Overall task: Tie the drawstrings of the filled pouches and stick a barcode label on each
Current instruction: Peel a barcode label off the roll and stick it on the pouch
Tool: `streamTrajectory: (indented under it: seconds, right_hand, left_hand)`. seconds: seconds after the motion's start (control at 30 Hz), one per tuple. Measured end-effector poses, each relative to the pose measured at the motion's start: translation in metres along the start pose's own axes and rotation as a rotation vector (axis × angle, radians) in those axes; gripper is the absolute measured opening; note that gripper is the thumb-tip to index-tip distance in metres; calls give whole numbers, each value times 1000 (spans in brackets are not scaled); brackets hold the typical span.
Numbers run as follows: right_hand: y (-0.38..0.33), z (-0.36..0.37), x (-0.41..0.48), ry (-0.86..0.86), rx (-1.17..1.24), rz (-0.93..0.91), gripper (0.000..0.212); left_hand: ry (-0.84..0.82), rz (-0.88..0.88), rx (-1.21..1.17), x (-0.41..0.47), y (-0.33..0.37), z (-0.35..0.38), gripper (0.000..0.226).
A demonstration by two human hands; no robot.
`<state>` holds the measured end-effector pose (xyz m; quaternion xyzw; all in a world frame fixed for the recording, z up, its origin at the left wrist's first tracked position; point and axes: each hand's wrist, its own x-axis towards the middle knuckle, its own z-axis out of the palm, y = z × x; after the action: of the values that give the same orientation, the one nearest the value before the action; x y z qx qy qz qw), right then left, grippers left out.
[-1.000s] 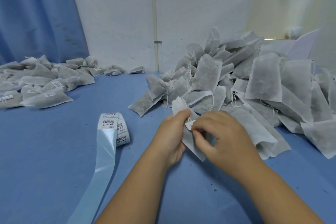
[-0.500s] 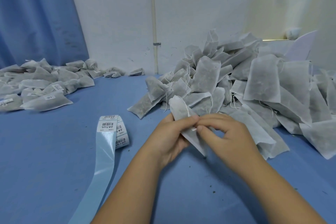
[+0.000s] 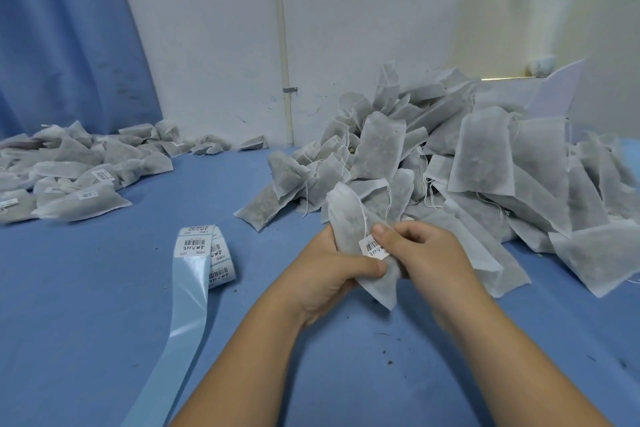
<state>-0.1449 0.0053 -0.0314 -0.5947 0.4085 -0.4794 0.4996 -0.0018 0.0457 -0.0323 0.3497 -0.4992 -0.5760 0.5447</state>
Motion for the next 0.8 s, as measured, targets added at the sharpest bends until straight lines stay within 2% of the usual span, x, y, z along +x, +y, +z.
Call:
streamTrajectory:
  seconds: [0.1, 0.23, 0.33, 0.43, 0.53, 0.67, 0.8]
  right_hand:
    - [2, 3, 1, 57, -22, -24, 31]
    - [2, 5, 2, 53, -39, -74, 27]
    - [2, 8, 0, -50, -39, -47, 15]
    - [2, 9, -2, -87, -6, -19, 18]
    - [0, 13, -5, -159, 62, 7, 17]
    - [-11, 33, -1, -245, 155, 62, 17]
    - [-32, 76, 12, -298, 161, 57, 13]
  left_hand:
    - [74, -20, -42, 2, -1, 1, 48]
    - [224, -16, -70, 8, -1, 0, 28]
    - [324, 3, 80, 10, 5, 2, 22]
    - [367, -10, 259, 7, 15, 1, 22]
    - [360, -52, 406, -2, 32, -7, 30]
    - [353, -120, 302, -20, 60, -26, 31]
    - [425, -50, 220, -46, 86, -56, 24]
